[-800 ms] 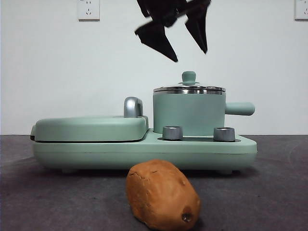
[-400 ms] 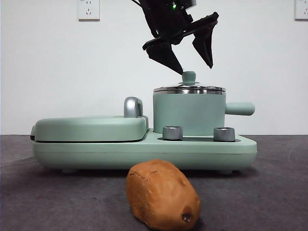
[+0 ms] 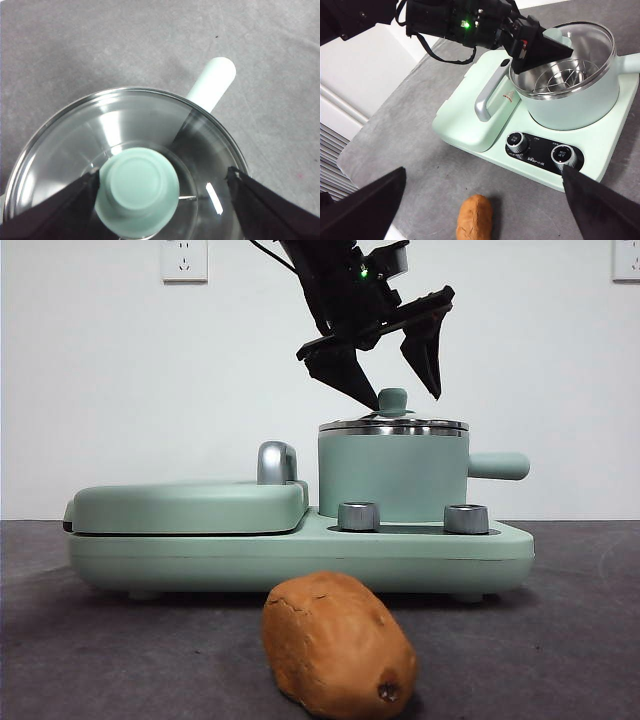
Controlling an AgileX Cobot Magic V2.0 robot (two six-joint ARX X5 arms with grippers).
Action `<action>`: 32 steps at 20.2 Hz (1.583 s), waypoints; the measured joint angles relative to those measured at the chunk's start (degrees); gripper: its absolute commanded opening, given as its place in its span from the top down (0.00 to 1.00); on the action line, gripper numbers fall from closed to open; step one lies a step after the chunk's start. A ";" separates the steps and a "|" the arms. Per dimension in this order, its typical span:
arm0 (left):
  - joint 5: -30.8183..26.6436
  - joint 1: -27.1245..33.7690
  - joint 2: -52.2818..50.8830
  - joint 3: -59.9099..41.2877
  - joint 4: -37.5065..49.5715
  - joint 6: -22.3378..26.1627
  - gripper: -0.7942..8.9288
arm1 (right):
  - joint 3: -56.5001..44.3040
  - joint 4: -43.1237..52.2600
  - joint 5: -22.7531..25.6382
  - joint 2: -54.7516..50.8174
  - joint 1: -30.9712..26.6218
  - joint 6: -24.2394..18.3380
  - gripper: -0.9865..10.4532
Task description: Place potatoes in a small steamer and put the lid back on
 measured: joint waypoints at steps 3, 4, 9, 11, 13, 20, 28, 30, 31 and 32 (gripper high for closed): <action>-1.03 0.26 0.00 0.02 0.26 -0.02 0.85 | 0.00 -0.02 0.00 0.00 0.00 0.00 0.48; -0.92 0.61 0.00 0.04 0.26 -0.15 0.86 | 0.00 -0.02 0.00 0.00 0.00 0.00 0.48; -1.03 0.66 0.00 0.15 -0.04 -0.20 0.86 | 0.00 -0.04 0.00 0.00 0.00 0.00 0.48; -1.03 0.66 0.00 0.15 -0.02 -0.20 0.87 | 0.00 -0.04 0.00 0.00 0.00 0.00 0.48; -1.03 0.66 0.00 0.22 -0.04 -0.20 0.87 | 0.00 -0.04 0.00 0.00 0.00 0.00 0.48; -0.83 0.50 0.72 7.50 -7.61 -0.17 0.87 | 0.00 -0.42 0.00 0.00 0.00 0.00 0.48; -0.76 0.35 0.72 20.65 -26.18 -0.17 0.87 | 0.00 -1.73 1.33 0.00 0.07 0.02 0.48; -0.76 0.35 0.59 22.71 -28.92 -0.17 0.87 | 0.00 -1.92 1.99 0.00 1.38 0.46 0.48; -0.76 0.35 0.26 22.75 -29.88 -0.15 0.87 | 0.00 -1.92 3.15 0.00 2.49 0.70 0.48; -0.76 0.35 0.00 22.73 -31.28 -0.13 0.87 | 0.00 -1.90 5.18 0.11 4.11 1.16 0.48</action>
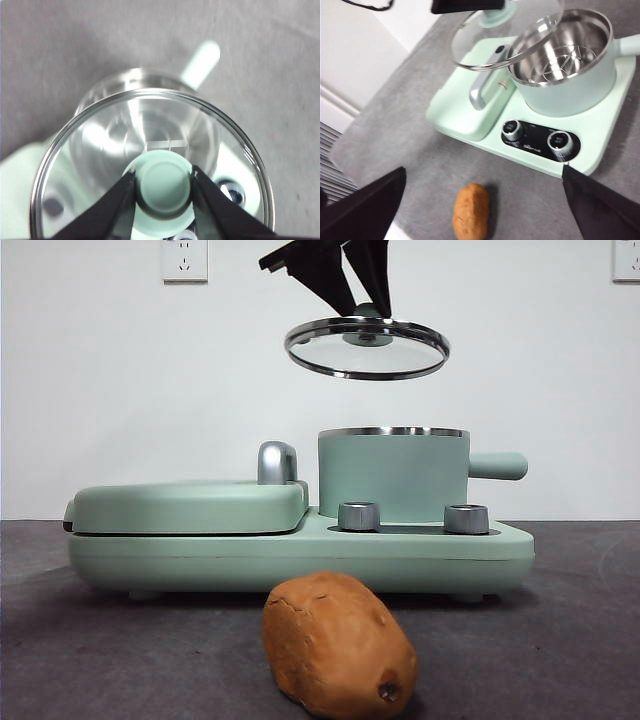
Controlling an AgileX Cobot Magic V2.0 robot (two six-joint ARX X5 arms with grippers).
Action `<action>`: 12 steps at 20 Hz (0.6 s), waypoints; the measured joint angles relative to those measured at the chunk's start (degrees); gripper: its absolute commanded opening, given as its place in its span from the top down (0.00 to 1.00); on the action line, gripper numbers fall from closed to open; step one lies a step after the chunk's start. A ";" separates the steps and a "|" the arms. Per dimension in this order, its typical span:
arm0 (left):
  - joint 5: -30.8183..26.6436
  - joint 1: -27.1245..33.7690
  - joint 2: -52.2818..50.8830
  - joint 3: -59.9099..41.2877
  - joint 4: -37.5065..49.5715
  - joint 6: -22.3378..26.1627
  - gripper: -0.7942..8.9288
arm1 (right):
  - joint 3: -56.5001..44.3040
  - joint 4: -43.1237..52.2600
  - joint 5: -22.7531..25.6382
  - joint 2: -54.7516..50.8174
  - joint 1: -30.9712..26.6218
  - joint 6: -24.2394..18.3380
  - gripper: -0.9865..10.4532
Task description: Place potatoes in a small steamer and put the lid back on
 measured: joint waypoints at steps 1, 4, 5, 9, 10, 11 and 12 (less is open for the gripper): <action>0.02 0.00 -0.31 0.00 -1.25 0.00 0.87 | 0.00 0.04 2.56 0.15 1.97 0.70 0.48; 0.02 0.28 -2.56 0.00 -3.08 0.37 0.87 | 0.02 0.48 10.21 2.49 10.45 3.61 0.48; 0.07 0.66 -3.85 0.00 -3.28 0.46 0.87 | 0.02 0.79 13.11 3.72 13.86 4.63 0.48; 0.09 3.96 -8.87 0.02 -5.31 1.07 0.87 | 0.04 3.89 24.72 10.78 28.98 9.18 0.48; 0.07 4.92 -9.92 0.02 -6.25 1.11 0.87 | 0.07 5.05 27.23 13.07 32.70 10.16 0.48; 0.07 5.79 -10.80 0.02 -7.19 1.27 0.87 | 0.07 6.34 29.20 15.61 36.04 11.21 0.48; 0.04 6.49 -11.52 0.02 -7.76 1.33 0.87 | 0.07 7.58 30.60 18.18 38.99 12.11 0.48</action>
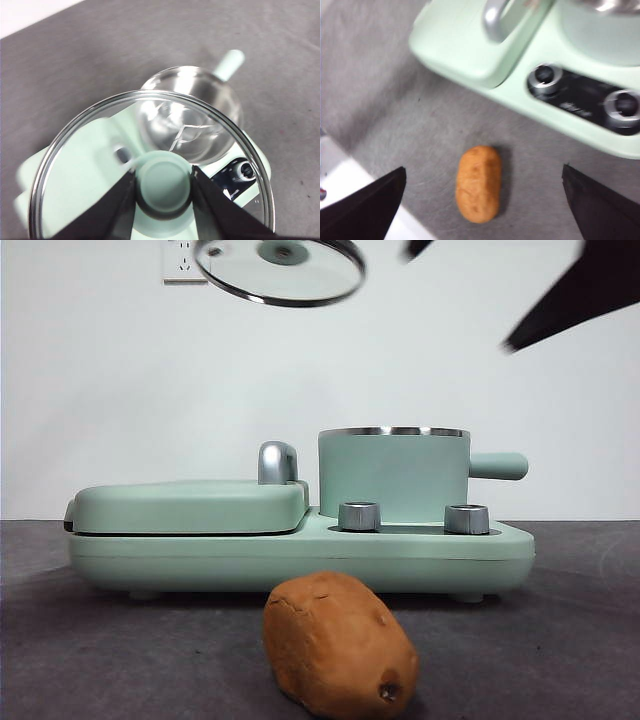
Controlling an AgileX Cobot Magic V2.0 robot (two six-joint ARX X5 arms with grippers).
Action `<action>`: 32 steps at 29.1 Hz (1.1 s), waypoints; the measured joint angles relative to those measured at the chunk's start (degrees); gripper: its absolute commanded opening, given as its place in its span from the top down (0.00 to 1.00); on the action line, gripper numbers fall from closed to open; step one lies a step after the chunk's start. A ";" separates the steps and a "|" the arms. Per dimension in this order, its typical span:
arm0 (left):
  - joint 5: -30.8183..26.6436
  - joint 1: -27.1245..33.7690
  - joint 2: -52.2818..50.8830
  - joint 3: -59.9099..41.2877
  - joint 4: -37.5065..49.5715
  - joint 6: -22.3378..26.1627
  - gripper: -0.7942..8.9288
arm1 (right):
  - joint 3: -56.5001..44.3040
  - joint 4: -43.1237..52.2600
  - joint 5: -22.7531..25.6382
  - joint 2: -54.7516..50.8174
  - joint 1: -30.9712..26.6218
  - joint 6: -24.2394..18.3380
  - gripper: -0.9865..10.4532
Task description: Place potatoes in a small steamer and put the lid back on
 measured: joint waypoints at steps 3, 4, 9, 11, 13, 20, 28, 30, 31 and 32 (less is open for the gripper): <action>0.04 1.42 -1.64 0.00 -0.17 0.13 0.87 | 0.81 0.59 1.86 5.68 4.48 1.84 0.48; 0.04 1.92 -2.34 0.00 -0.26 0.13 0.87 | 1.46 0.50 2.56 7.74 5.68 2.32 0.48; 0.02 4.76 -6.49 0.00 -2.03 0.13 0.87 | 5.49 0.22 4.35 17.07 9.25 3.72 0.48; 0.00 5.60 -7.93 0.00 -2.67 0.13 0.87 | 7.48 -0.74 4.37 20.57 9.90 3.89 0.48; 0.00 6.08 -8.98 0.00 -2.99 0.13 0.87 | 9.60 -2.47 4.37 24.00 10.34 3.89 0.48; 0.04 6.99 -10.54 0.00 -3.50 0.15 0.87 | 12.33 -6.45 4.55 31.30 10.91 3.91 0.48; 0.04 7.34 -11.08 -0.02 -4.31 0.15 0.87 | 12.33 -6.91 2.80 34.71 10.93 3.85 0.48; 0.02 7.37 -11.08 -0.13 -4.31 0.17 0.87 | 12.33 -6.64 2.32 35.67 10.93 3.67 0.48; 0.04 7.37 -11.08 -0.15 -4.35 0.17 0.87 | 12.33 -6.56 1.75 36.39 10.93 3.58 0.48; 0.02 7.37 -11.08 -0.24 -4.35 0.17 0.87 | 12.33 -6.49 1.49 37.24 10.93 3.34 0.48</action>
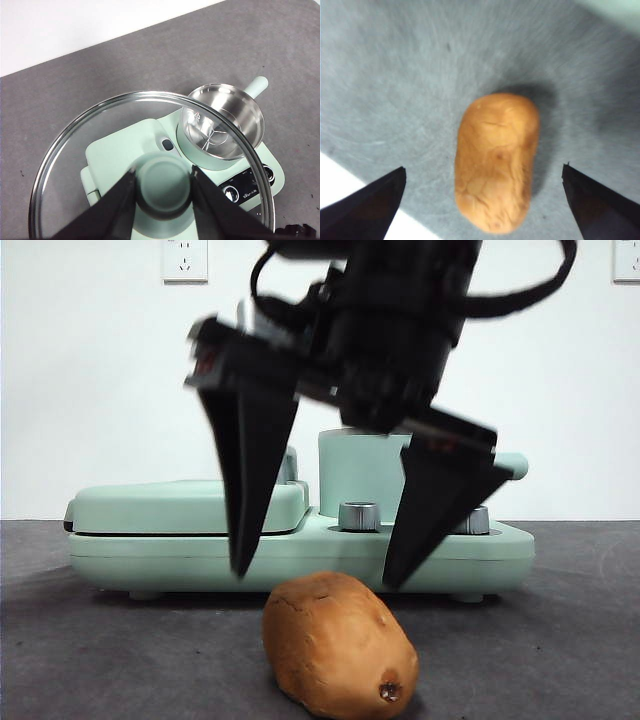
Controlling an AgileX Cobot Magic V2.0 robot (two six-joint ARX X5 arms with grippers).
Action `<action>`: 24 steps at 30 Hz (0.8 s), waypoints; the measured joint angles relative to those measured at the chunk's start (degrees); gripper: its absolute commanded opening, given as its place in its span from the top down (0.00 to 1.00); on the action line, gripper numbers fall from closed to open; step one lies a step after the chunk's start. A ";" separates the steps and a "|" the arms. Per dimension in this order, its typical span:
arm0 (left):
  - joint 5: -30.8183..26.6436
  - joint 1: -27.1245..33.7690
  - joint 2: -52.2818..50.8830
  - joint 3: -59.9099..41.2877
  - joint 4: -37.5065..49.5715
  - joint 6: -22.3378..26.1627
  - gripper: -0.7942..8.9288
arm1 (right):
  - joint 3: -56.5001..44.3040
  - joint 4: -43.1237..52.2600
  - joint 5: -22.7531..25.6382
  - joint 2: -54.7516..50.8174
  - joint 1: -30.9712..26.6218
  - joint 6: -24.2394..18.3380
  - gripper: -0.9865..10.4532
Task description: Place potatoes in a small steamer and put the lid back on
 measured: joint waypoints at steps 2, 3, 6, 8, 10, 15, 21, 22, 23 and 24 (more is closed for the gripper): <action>0.02 0.00 0.00 -0.13 -0.02 0.02 0.87 | 0.00 0.00 -0.02 1.64 0.00 -0.15 0.48; 0.02 0.00 0.00 -0.17 0.00 0.02 0.87 | 0.00 0.02 -0.02 2.25 0.02 -0.15 0.48; 0.00 0.00 0.00 -0.20 0.00 0.02 0.87 | 0.00 0.09 0.00 3.74 0.09 -0.17 0.50; 0.02 0.00 0.00 -0.20 -0.02 0.15 0.87 | 0.00 0.11 0.07 4.61 0.24 -0.20 0.52; 0.02 0.00 0.00 -0.20 -0.02 0.17 0.87 | 0.00 0.13 0.04 5.05 0.28 -0.20 0.60; 0.02 0.00 0.00 -0.20 0.00 0.17 0.87 | 0.00 0.13 0.04 5.11 0.31 -0.42 0.70; 0.00 0.00 0.00 -0.20 0.00 0.17 0.87 | 0.00 0.15 0.02 5.11 0.31 -0.55 0.74; 0.02 0.00 0.00 -0.20 0.00 0.17 0.87 | 0.00 0.15 0.00 5.11 0.31 -0.55 0.74; 0.00 0.00 0.00 -0.20 0.00 0.17 0.87 | 0.00 0.15 -0.04 5.11 0.31 -0.55 0.74; 0.00 0.00 0.00 -0.20 0.00 0.17 0.87 | 0.02 0.11 -0.15 5.11 0.31 -0.55 0.74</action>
